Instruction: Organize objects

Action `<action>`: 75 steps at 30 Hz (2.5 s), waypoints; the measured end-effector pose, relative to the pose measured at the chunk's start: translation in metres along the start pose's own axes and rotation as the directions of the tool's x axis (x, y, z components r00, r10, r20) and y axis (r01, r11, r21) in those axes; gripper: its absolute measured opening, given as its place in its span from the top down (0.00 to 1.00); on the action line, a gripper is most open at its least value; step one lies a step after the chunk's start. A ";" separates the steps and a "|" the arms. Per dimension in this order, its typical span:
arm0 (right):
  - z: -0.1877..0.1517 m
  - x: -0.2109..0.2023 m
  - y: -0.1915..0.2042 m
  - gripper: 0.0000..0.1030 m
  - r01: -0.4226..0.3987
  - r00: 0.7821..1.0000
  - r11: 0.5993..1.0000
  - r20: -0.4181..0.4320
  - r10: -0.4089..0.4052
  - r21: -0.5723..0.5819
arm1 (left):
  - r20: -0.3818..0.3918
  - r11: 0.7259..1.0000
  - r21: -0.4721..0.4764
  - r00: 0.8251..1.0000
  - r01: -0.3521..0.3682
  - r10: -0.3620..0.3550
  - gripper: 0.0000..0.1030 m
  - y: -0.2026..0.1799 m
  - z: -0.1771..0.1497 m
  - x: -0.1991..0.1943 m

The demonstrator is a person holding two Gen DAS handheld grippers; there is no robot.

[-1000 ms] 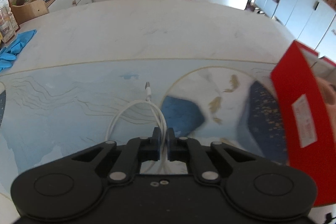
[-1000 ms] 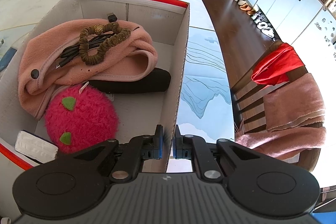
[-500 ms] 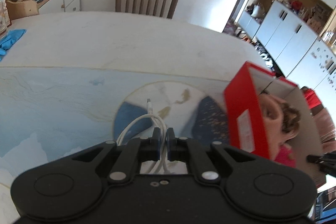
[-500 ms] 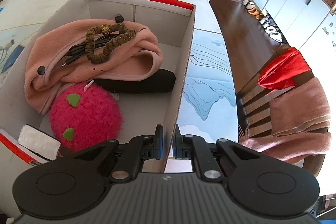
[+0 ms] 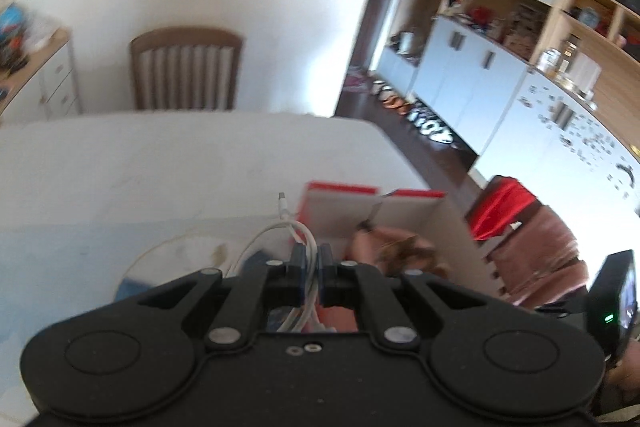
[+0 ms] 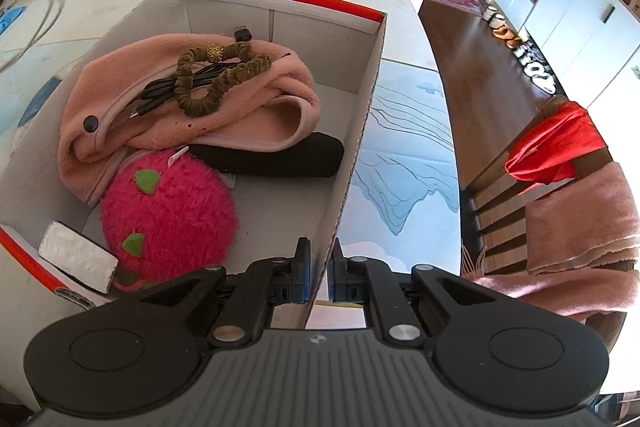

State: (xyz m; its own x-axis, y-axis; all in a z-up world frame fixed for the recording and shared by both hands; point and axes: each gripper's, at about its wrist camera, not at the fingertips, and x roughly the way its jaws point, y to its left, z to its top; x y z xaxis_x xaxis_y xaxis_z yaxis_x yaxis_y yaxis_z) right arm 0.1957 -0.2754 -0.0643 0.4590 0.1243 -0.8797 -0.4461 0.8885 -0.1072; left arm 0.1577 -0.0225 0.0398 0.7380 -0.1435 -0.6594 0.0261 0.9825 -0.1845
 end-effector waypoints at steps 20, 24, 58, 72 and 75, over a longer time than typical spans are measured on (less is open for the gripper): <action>-0.002 0.000 -0.003 0.92 -0.033 0.999 0.998 0.018 0.034 -0.053 | -0.136 0.960 0.266 0.989 0.090 -0.055 0.96 -0.122 -0.023 0.081; -0.003 0.000 -0.004 0.92 -0.037 0.999 0.998 0.021 0.038 -0.056 | -0.169 0.960 0.262 0.984 0.097 -0.054 0.96 -0.121 -0.030 0.093; -0.002 -0.001 -0.008 0.90 -0.068 0.998 0.996 0.013 0.069 -0.058 | -0.175 0.992 0.118 0.984 0.046 -0.025 0.62 -0.092 -0.052 0.073; 0.000 -0.015 -0.007 0.90 -0.045 0.998 0.999 0.035 0.046 -0.022 | -0.050 0.993 0.114 0.999 0.006 0.000 0.19 -0.075 -0.042 0.019; 0.002 -0.023 -0.009 0.90 -0.040 0.998 0.999 0.051 0.039 0.020 | -0.049 0.992 0.123 0.999 0.009 -0.003 0.12 -0.069 -0.041 0.011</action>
State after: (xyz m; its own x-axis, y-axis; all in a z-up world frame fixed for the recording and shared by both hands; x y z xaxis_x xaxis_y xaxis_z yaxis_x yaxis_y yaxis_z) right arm 0.1906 -0.2855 -0.0421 0.4797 0.1814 -0.8585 -0.4484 0.8917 -0.0622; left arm 0.1365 -0.0966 0.0148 0.7043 -0.1525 -0.6933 0.1156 0.9883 -0.0999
